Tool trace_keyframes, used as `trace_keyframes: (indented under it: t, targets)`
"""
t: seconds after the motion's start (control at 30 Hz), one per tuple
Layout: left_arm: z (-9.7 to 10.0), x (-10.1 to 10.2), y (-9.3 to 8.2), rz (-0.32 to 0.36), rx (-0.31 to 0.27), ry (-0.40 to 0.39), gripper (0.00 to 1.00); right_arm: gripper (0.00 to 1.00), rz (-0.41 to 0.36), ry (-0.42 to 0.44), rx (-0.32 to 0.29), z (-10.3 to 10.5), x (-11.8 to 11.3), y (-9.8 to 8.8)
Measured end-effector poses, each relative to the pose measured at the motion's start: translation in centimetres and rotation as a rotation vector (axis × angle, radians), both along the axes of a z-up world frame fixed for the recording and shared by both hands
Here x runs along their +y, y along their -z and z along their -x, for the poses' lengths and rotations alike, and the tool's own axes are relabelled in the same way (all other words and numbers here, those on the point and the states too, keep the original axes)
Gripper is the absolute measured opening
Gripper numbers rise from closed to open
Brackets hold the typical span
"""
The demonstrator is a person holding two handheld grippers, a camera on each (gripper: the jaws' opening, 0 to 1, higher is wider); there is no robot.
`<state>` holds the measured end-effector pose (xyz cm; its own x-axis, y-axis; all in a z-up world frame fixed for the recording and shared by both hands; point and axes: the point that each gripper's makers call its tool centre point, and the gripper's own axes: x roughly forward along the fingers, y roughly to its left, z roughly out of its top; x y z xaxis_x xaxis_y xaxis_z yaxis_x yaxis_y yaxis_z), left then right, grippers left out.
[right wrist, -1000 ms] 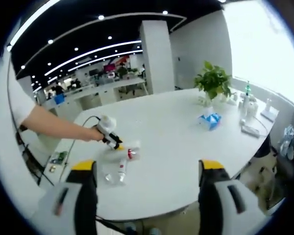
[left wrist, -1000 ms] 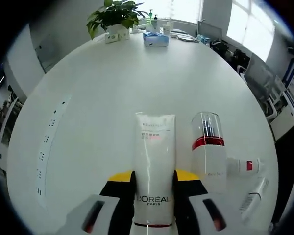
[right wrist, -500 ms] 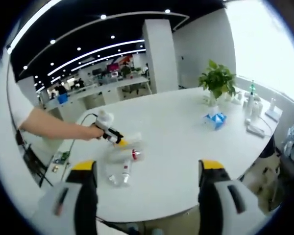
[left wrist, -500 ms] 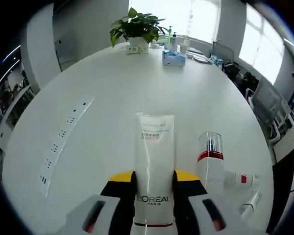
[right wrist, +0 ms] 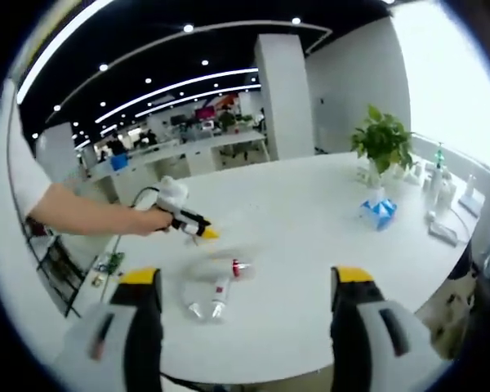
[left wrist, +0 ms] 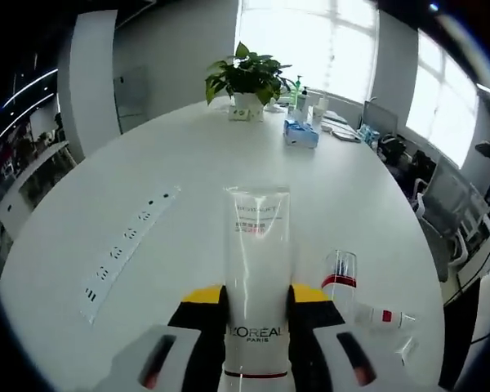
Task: Arrange the skincare products in the storage area until every visible bottle or jar stands upright without overlapping.
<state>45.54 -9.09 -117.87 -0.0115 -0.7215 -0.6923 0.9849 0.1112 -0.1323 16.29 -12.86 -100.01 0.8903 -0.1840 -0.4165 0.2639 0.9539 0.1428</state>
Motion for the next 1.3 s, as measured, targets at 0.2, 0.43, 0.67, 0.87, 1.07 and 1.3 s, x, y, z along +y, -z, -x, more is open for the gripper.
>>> trace_keyframes:
  t: [0.2,0.43,0.67,0.87,1.07,1.3]
  targets:
    - [0.8,0.6,-1.7,0.053,0.012,-0.021,0.26,0.83,-0.001,-0.017,-0.016,-1.0,0.3,-0.2]
    - [1.5,0.9,-4.0,0.119,0.01,-0.043,0.26,0.83,0.006,-0.043,-0.034,-2.3,0.7,-0.7]
    - [2.5,1.9,-6.3,0.178,0.02,-0.059,0.26,0.83,-0.005,-0.088,-0.051,-4.0,2.0,-0.6]
    - [3.6,3.4,-8.6,0.242,0.035,-0.093,0.26,0.83,-0.017,-0.158,-0.07,-6.2,3.8,-0.7]
    - [5.0,5.0,-10.6,0.301,0.049,-0.139,0.26,0.83,-0.026,-0.217,-0.094,-8.1,4.6,-1.3]
    - [6.2,6.8,-13.2,0.364,0.057,-0.226,0.26,0.83,-0.06,-0.351,-0.122,-10.8,6.1,-1.5]
